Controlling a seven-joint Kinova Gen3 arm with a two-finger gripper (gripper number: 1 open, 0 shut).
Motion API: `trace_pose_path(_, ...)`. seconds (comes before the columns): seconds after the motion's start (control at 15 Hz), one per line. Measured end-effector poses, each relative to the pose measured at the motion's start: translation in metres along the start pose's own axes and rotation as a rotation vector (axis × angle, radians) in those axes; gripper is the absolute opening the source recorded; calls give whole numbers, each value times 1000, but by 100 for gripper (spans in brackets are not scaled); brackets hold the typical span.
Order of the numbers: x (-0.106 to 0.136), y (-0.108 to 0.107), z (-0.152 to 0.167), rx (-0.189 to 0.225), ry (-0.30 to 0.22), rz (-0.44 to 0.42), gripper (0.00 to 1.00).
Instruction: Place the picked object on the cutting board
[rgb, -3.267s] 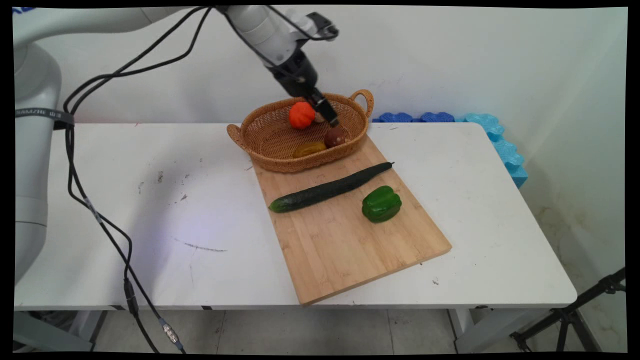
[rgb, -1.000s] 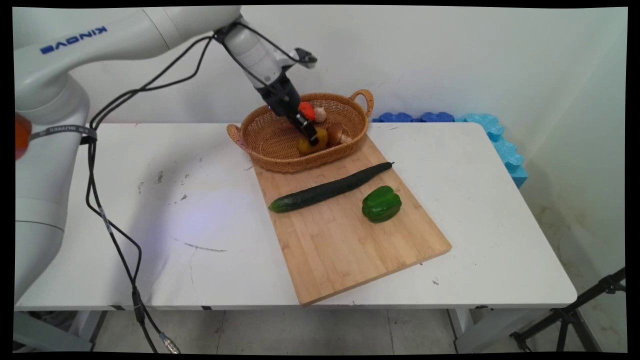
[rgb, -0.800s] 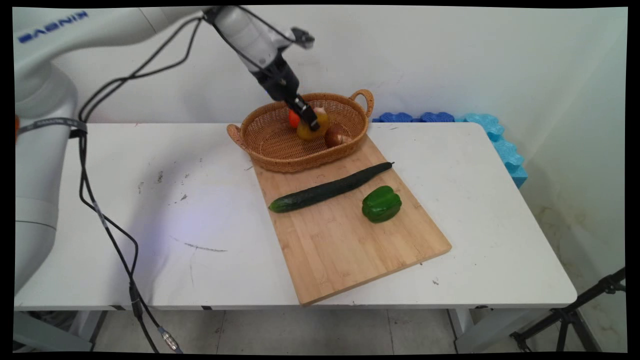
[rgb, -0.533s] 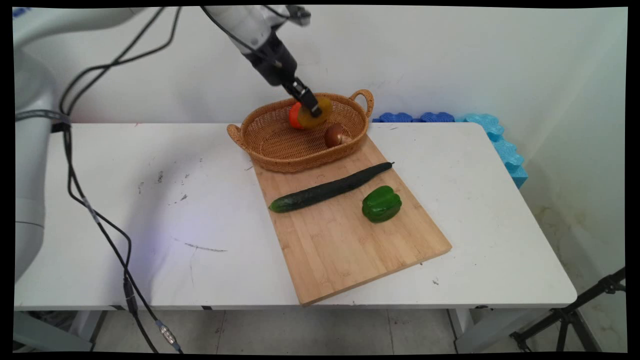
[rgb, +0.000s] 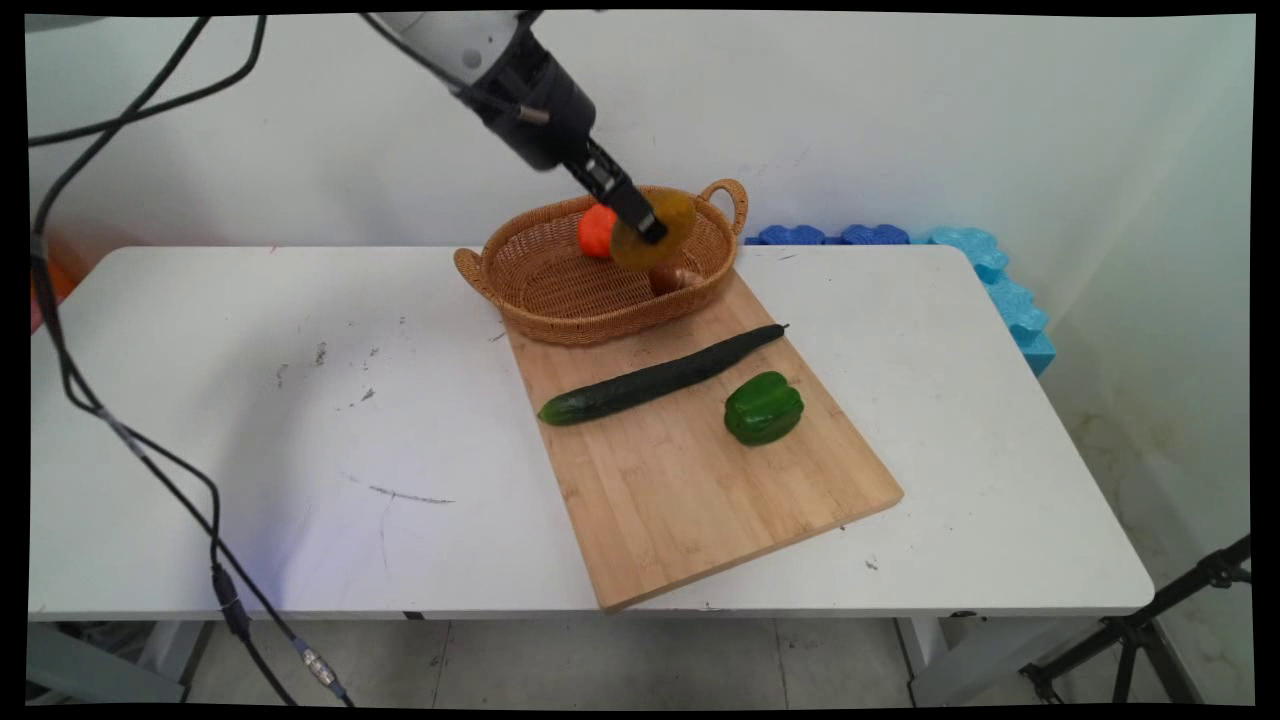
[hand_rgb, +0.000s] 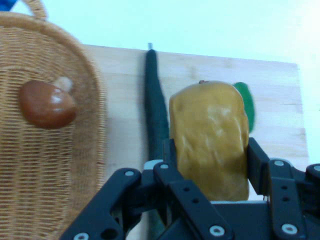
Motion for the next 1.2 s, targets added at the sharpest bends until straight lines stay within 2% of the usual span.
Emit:
trace_pose_path(0.27,-23,42,15,-2,-2,26,0)
trace_pose_path(0.53,-51,71,46,27,-29,40,0)
trace_pose_path(0.87,-80,85,87,68,-74,42,0)
trace_pose_path(1.2,-101,91,116,94,-109,46,0)
